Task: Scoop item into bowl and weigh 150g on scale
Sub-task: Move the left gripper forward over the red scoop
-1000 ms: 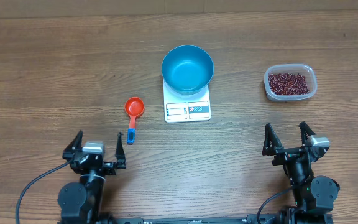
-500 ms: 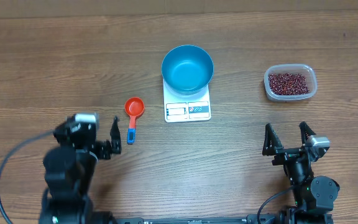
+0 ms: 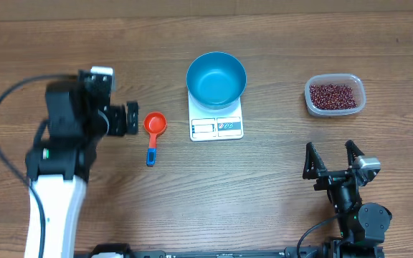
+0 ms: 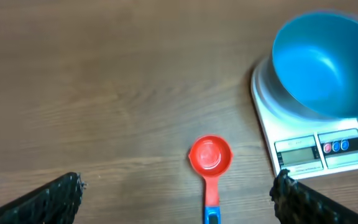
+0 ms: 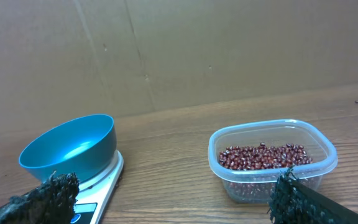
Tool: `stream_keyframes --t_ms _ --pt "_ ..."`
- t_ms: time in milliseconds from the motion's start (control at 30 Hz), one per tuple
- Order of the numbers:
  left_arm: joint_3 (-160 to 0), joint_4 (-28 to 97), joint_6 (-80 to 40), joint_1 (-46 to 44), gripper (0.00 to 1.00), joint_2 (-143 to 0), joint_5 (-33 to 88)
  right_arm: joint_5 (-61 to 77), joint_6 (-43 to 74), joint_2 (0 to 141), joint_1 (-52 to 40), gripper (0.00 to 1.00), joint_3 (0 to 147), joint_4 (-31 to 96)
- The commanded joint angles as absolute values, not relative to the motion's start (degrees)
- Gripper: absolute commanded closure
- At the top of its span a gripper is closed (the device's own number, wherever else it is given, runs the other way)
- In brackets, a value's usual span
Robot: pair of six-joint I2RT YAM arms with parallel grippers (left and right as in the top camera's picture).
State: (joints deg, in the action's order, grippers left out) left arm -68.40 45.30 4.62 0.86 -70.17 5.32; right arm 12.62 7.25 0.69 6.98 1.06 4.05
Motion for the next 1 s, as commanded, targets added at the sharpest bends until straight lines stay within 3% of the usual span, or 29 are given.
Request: stream_keyframes --t_ms 0,233,967 --pt "-74.98 48.31 5.37 1.21 0.00 -77.14 7.14 12.08 7.07 0.19 6.59 0.00 0.45 3.70" --pt "-79.57 50.59 5.39 1.19 0.01 -88.51 7.11 12.08 7.07 0.19 6.59 0.00 0.45 3.70" --pt "-79.53 51.48 6.17 1.04 0.00 -103.61 7.16 12.08 7.07 0.19 6.59 0.00 0.45 3.70"
